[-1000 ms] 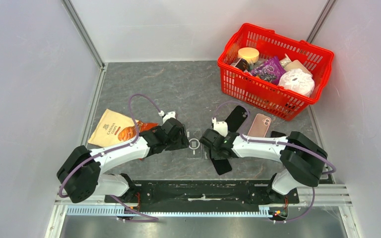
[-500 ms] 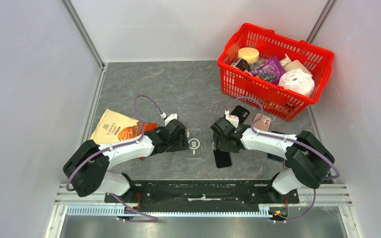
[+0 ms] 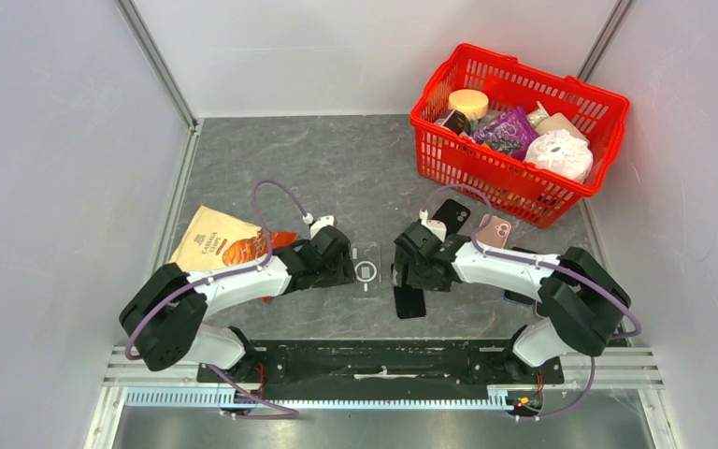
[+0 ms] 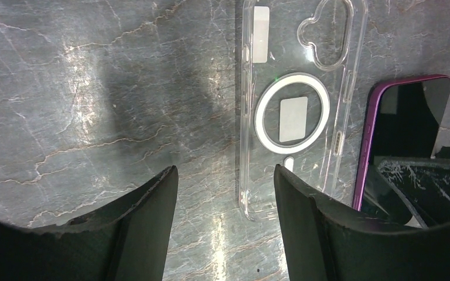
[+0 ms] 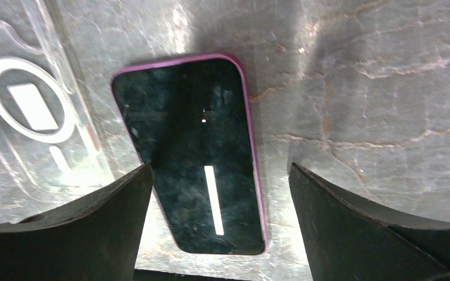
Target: Put the phone into the phone case
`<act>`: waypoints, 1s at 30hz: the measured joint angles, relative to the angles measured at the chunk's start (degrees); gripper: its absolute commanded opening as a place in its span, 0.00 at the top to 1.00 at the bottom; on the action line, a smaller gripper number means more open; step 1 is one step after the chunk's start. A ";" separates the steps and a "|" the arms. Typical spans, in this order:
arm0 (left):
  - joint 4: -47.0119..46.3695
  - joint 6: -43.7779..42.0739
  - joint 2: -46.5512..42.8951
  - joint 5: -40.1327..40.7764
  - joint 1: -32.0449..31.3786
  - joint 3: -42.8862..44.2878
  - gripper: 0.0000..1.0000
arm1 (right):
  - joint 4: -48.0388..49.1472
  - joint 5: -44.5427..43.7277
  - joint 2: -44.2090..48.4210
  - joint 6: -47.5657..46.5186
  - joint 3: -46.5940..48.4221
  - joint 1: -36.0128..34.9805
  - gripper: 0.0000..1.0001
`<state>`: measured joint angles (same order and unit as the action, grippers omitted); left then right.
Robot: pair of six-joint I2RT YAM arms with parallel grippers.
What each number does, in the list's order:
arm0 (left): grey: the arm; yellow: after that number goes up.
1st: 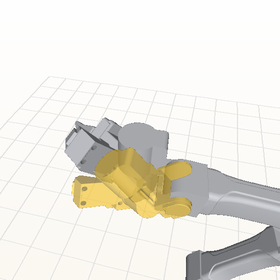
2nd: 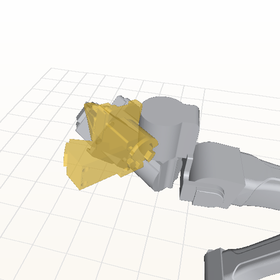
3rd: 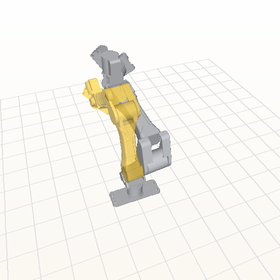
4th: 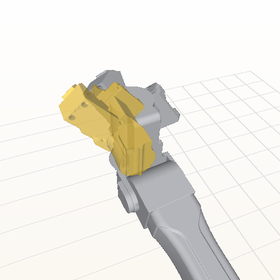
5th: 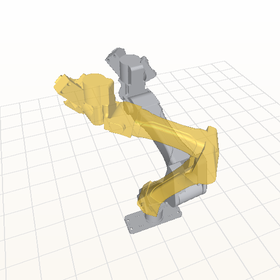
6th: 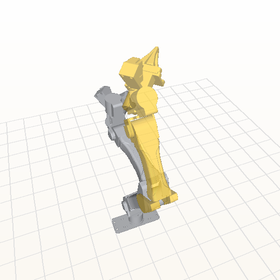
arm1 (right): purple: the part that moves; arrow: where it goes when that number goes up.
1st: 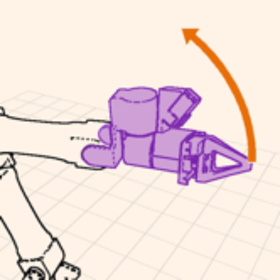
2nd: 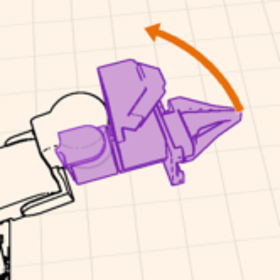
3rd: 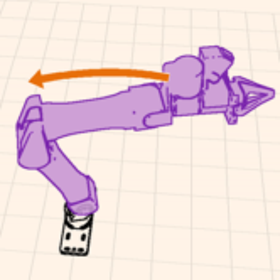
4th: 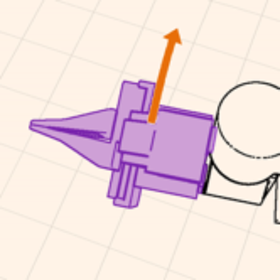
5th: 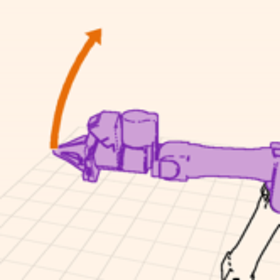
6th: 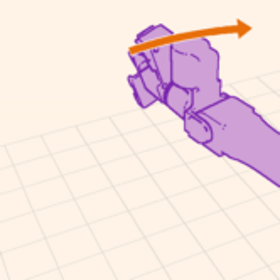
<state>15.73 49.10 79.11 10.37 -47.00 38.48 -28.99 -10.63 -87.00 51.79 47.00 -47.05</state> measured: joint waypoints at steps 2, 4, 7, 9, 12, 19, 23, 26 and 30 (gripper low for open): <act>0.02 0.00 -0.04 0.00 0.00 -0.20 0.33 | -0.55 -1.46 1.29 -0.44 -1.20 -1.18 0.03; 0.09 -0.02 -0.15 0.04 0.00 -0.33 0.33 | -1.40 -2.71 1.95 -0.63 -1.86 -3.04 0.03; 0.15 -0.02 -0.39 0.11 0.00 -0.42 0.33 | -1.79 -4.90 2.05 -0.66 -2.10 -6.34 0.03; 0.15 -0.02 -0.55 0.20 0.00 -0.42 0.33 | -1.79 -6.25 2.05 -0.57 -2.10 -8.13 0.03; 0.17 -0.02 -0.63 0.24 0.02 -0.42 0.33 | -1.73 -8.04 2.10 -0.50 -2.10 -9.97 0.03; 0.20 -0.02 -0.66 0.26 0.02 -0.42 0.33 | -1.73 -10.25 4.46 -0.09 -3.39 -12.04 0.03; 0.20 -0.02 -0.85 0.28 0.02 -0.44 0.33 | -1.57 -10.25 9.51 0.09 -5.05 -12.37 0.03; 0.20 -0.02 -0.90 0.39 0.02 -0.44 0.33 | -0.72 -10.10 12.09 0.04 -6.08 -12.39 0.03; 0.20 -0.02 -0.90 0.66 0.02 -0.44 0.33 | 0.09 -9.86 11.13 -0.31 -6.36 -13.55 0.03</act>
<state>15.92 49.08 78.22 11.03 -46.98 38.04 -28.91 -20.49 -75.88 51.48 40.64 -60.60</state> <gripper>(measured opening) 0.676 0.968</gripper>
